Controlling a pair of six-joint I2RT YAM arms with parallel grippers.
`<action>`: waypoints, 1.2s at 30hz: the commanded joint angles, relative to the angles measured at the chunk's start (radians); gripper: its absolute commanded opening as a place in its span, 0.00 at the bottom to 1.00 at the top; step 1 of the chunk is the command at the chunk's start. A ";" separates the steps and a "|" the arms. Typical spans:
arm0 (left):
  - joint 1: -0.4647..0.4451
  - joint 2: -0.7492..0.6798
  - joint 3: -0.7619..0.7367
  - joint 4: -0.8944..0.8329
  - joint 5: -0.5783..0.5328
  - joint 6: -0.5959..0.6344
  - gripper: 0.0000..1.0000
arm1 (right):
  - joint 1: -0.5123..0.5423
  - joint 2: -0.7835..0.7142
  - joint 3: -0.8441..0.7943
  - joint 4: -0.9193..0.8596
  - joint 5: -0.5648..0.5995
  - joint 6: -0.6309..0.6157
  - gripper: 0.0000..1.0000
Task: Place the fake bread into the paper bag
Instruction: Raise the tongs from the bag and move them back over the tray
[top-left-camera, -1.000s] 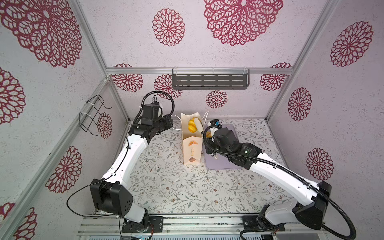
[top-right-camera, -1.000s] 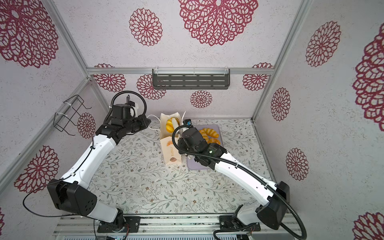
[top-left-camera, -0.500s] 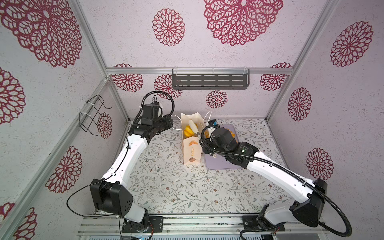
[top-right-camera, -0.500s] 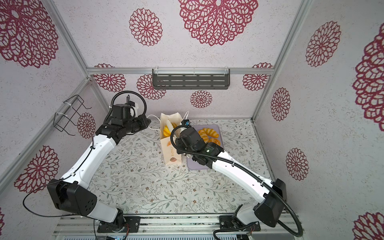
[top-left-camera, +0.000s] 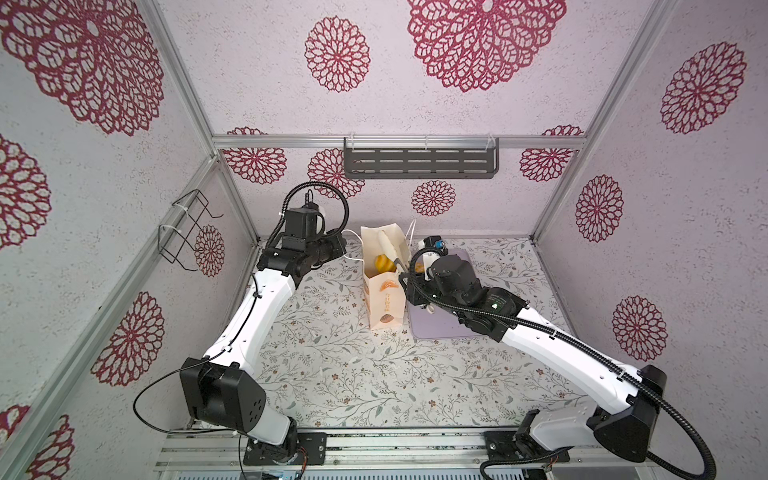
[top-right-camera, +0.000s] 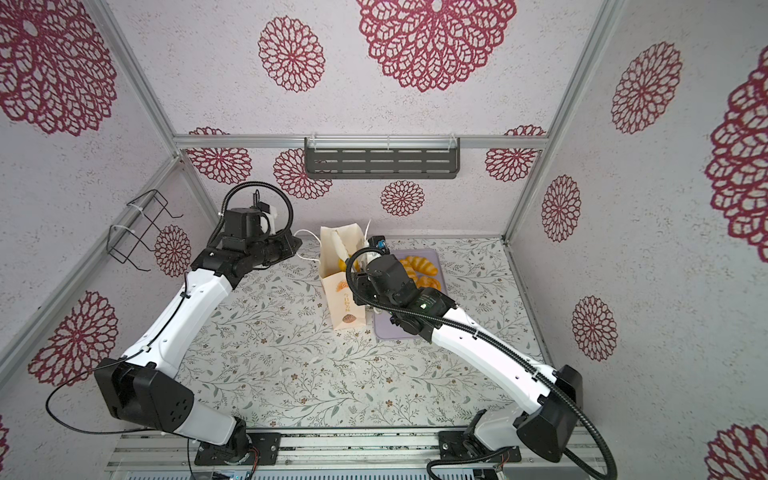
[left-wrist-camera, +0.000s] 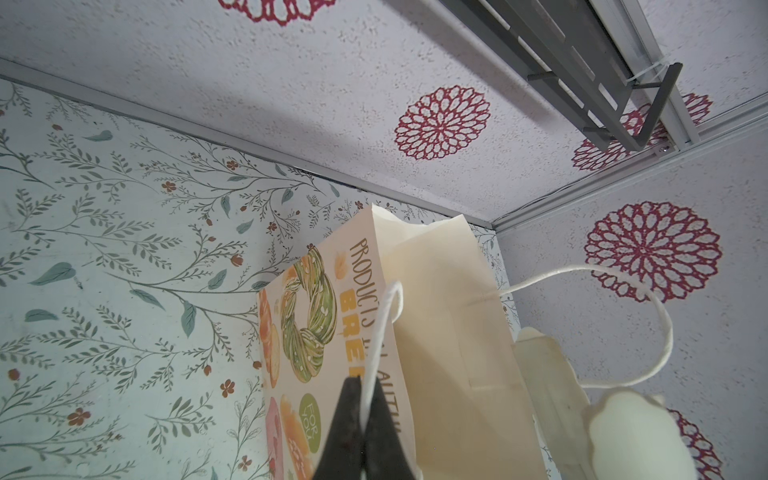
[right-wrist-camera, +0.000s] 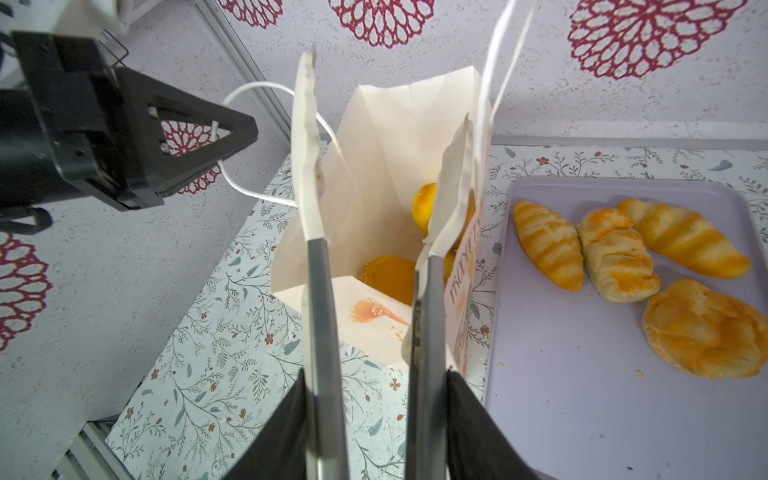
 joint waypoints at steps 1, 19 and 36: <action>-0.006 -0.021 -0.003 0.011 0.007 0.004 0.00 | 0.005 -0.058 0.011 0.071 0.005 0.020 0.49; -0.007 -0.029 -0.002 0.011 0.006 0.004 0.00 | 0.005 -0.133 0.018 0.059 0.030 -0.002 0.50; -0.008 -0.025 -0.005 0.015 0.016 -0.007 0.00 | -0.007 -0.357 -0.129 0.093 0.264 -0.081 0.52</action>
